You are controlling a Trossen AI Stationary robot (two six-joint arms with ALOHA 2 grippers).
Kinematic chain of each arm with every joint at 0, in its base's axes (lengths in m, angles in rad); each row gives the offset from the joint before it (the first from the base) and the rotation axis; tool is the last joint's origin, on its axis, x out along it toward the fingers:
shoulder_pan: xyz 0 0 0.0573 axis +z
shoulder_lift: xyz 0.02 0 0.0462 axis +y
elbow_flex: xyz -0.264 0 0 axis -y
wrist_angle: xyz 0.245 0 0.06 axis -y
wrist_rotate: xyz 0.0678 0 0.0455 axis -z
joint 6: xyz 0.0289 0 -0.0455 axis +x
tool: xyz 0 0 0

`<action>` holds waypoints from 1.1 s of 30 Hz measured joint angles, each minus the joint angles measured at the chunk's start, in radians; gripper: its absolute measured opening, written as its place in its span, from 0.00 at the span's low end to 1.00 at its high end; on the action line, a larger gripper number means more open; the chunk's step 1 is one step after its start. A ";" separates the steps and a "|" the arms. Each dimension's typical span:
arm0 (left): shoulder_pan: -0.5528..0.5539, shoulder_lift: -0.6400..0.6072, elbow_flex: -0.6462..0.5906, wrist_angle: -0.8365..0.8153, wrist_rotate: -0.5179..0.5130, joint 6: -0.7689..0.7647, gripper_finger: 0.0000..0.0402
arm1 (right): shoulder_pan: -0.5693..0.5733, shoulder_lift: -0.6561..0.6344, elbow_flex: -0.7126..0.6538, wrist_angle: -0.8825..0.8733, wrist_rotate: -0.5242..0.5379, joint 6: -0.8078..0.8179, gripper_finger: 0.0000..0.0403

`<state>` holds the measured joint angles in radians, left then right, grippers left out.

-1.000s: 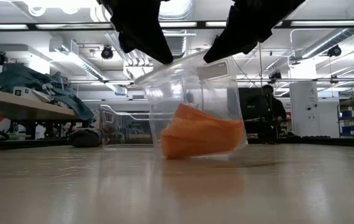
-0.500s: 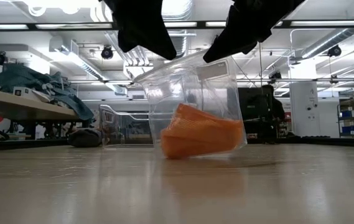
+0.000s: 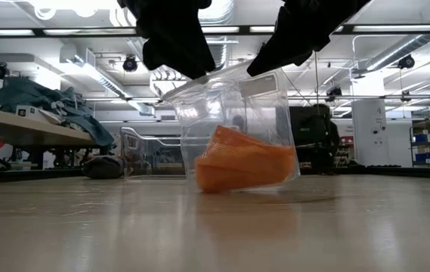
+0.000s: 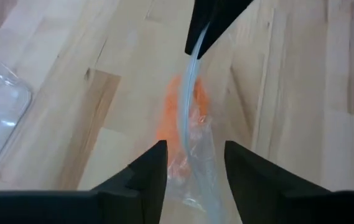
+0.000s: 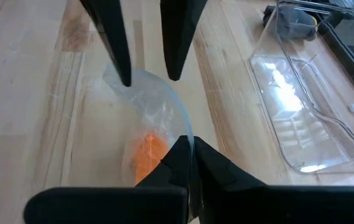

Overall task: Roll bandage
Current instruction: Put the zip bag into the transparent bin

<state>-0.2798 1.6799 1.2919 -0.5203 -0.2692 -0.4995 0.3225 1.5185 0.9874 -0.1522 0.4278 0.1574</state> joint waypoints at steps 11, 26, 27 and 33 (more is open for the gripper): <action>-0.005 0.001 -0.001 -0.073 -0.001 0.039 0.02 | 0.000 0.000 0.000 0.000 0.000 0.000 0.00; -0.005 0.003 -0.031 -0.038 0.035 -0.009 0.11 | 0.000 0.001 0.000 -0.014 0.041 0.014 0.00; -0.005 0.003 -0.042 -0.039 0.047 -0.009 0.10 | 0.000 0.001 0.000 -0.020 0.044 0.015 0.00; -0.009 0.003 -0.095 -0.036 0.119 -0.002 0.01 | 0.001 -0.003 0.000 -0.021 0.037 0.026 0.00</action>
<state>-0.2888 1.6829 1.1970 -0.5558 -0.1501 -0.5018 0.3233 1.5154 0.9874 -0.1734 0.4649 0.1835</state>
